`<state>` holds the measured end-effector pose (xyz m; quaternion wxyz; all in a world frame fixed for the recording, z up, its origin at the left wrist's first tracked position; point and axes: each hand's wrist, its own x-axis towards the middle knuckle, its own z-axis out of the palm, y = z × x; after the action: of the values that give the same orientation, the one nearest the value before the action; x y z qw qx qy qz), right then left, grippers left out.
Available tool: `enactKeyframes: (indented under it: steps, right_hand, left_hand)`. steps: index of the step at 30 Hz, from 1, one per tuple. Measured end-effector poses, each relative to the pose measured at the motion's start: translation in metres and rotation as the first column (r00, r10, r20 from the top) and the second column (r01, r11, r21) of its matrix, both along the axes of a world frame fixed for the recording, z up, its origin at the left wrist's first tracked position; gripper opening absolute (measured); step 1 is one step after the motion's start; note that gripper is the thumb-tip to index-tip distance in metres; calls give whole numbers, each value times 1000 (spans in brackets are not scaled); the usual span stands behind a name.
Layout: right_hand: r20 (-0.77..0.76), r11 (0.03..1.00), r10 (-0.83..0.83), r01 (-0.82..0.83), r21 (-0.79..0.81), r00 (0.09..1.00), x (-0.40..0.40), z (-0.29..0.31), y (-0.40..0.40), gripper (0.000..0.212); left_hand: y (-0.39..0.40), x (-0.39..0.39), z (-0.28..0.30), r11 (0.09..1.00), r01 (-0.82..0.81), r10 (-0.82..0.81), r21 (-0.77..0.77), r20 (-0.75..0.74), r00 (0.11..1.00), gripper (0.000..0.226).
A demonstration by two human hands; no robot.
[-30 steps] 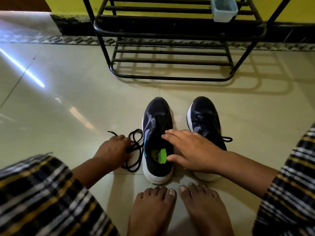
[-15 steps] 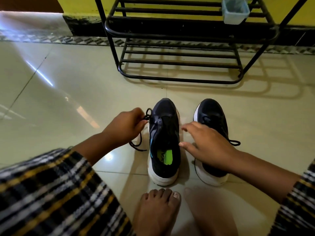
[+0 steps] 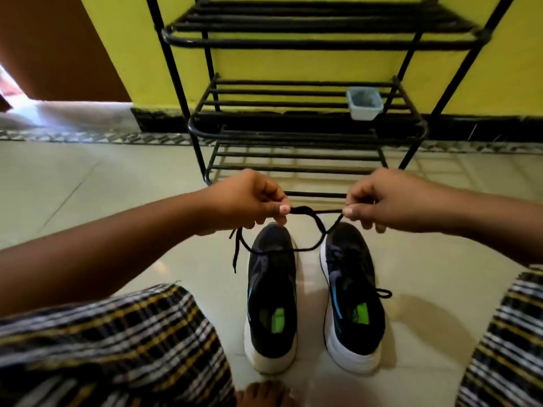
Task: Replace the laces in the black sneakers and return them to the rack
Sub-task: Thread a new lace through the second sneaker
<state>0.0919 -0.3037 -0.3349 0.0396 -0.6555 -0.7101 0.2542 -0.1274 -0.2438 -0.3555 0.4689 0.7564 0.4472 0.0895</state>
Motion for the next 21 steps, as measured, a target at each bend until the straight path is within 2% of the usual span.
enactKeyframes:
  steps: [4,7,9,12,14,15,17,19,21]
  right_hand:
    - [-10,996,-56,57,65,998,14,51,-4,21]
    - [55,994,-47,42,102,997,14,84,-7,21]
    - [135,992,-30,14,123,990,8,98,-6,21]
    - [348,977,-21,-54,206,937,0,106,-1,24]
    - [389,965,-22,-82,249,921,-6,98,3,21]
    - [360,963,-19,-80,257,933,-7,93,3,19]
    - [193,977,-7,-35,212,981,-11,77,4,19]
    - [-98,997,-27,33,64,995,-12,67,-1,17]
    - [-326,997,-79,70,-40,942,-8,66,-2,12]
  left_hand:
    - [5,7,43,999,5,-4,52,-18,1000,10]
    - [2,21,75,994,27,-22,105,-43,999,9]
    - [0,31,88,989,43,-32,140,-81,996,7]
    - [-7,50,98,979,53,-27,197,-136,990,6]
    - [-14,58,92,973,26,0,228,-112,994,5]
    - [-19,61,87,969,1,17,245,-71,997,5]
    - [-27,61,75,958,-66,62,278,23,998,6]
    - [-33,60,67,957,-125,99,262,111,989,7]
    - [-30,61,67,964,-169,131,205,185,974,7]
